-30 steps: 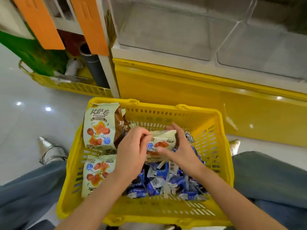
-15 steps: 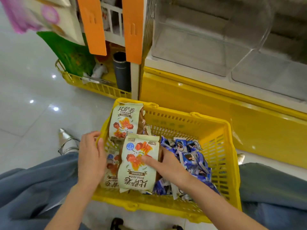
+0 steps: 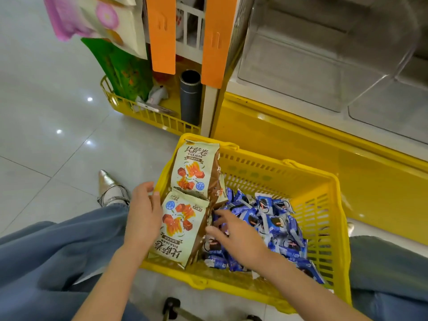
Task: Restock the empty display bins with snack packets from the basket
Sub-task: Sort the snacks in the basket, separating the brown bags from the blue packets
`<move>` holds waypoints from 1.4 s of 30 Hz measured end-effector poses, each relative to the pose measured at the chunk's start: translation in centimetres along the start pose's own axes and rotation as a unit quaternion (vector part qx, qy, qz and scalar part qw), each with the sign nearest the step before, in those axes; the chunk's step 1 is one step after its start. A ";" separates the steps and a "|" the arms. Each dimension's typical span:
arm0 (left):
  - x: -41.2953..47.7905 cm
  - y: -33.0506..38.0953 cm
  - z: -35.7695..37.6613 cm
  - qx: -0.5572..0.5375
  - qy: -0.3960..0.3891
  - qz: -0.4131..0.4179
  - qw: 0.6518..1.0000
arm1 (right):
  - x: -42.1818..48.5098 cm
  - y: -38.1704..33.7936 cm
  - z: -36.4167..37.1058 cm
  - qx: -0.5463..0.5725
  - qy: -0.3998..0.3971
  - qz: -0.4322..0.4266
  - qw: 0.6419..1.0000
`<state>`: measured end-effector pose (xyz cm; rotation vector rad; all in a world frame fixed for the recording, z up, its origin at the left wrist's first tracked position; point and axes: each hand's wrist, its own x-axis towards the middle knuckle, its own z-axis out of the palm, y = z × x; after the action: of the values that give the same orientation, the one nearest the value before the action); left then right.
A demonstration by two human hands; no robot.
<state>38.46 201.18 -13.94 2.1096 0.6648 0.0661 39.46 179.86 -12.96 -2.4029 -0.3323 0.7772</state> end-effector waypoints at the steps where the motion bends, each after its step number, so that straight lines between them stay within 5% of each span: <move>1: -0.3 0.9 -0.3 0.014 0.036 0.035 0.999 | -0.7 1.6 -0.8 0.012 0.026 0.006 1.000; 4: -2.1 4.8 -0.1 -0.006 0.052 0.177 0.983 | -3.2 7.4 -3.1 -0.136 0.055 0.043 0.988; 6: -3.9 7.0 2.0 -0.003 -0.046 0.244 0.969 | -4.8 11.0 -4.0 -0.273 0.017 0.101 0.956; 8: -5.5 7.7 5.4 0.041 -0.151 0.277 0.948 | -5.9 13.2 -4.4 -0.279 -0.029 0.177 0.943; 13: -6.6 4.6 14.5 0.233 -0.414 0.127 0.870 | -6.0 14.9 -3.4 -0.173 -0.079 0.202 0.961; 16: -6.4 2.9 17.4 0.252 -0.470 0.076 0.843 | -5.6 15.8 -3.0 -0.088 -0.019 0.212 0.973; 19: -5.8 2.4 19.0 0.238 -0.453 0.075 0.856 | -4.7 16.8 -3.2 -0.056 0.092 0.230 0.967; 28: -5.7 3.3 23.0 0.292 -0.400 0.051 0.867 | 1.2 18.0 -4.3 -0.263 0.023 0.229 0.937; 33: -5.5 3.6 24.1 0.269 -0.366 0.020 0.891 | 2.4 18.0 -4.4 -0.166 0.011 0.225 0.960; 37: -3.9 4.2 22.9 0.150 -0.344 0.018 0.927 | 2.3 18.7 -5.3 -0.022 0.129 0.202 0.971; 40: -1.9 5.5 21.9 0.086 -0.250 0.075 0.961 | 3.4 17.9 -6.1 0.108 0.240 0.154 0.952; 42: -0.3 6.6 21.9 0.091 -0.207 0.119 0.967 | 5.0 17.3 -6.5 0.144 0.244 0.135 0.950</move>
<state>47.31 181.66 -21.83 2.2752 0.1698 -0.3076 48.30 165.08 -21.34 -2.2846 0.2954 0.2902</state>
